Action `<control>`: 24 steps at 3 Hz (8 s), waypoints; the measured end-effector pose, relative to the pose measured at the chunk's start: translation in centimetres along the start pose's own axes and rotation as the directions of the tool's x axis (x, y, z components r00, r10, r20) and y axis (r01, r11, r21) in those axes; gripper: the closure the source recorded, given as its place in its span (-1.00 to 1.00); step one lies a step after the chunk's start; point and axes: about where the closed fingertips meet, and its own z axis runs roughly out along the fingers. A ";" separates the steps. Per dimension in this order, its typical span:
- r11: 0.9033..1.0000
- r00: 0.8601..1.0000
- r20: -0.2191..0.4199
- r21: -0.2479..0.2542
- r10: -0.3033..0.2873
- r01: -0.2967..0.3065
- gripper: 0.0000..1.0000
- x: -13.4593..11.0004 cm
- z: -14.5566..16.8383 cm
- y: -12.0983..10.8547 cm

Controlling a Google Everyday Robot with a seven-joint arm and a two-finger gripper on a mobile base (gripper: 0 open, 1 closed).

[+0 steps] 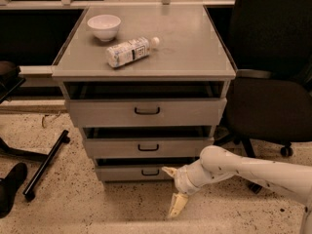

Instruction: Open bottom drawer

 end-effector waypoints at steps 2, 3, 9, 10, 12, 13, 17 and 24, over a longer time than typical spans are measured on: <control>0.994 0.998 0.056 0.113 -0.008 0.002 -1.00 1.7 2.1 -3.9; 0.972 0.994 0.109 0.232 -0.003 -0.022 -1.00 3.9 4.4 -7.4; 0.950 0.998 0.062 0.311 -0.016 -0.004 -1.00 12.4 14.7 -13.5; 0.934 0.998 0.041 0.356 -0.039 0.022 -1.00 12.4 14.8 -15.6; 0.922 0.999 -0.049 0.387 -0.010 0.029 -1.00 14.6 15.7 -19.2; 0.925 0.995 -0.092 0.380 0.041 -0.003 -1.00 17.2 16.7 -20.9; 0.984 0.980 -0.147 0.142 0.131 -0.110 -1.00 18.0 18.7 -12.8; 0.982 0.974 -0.130 0.047 0.188 -0.183 -1.00 18.4 18.5 -6.9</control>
Offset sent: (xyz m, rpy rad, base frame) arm 0.0921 0.0005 -0.0526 0.1145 -0.2085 -0.1672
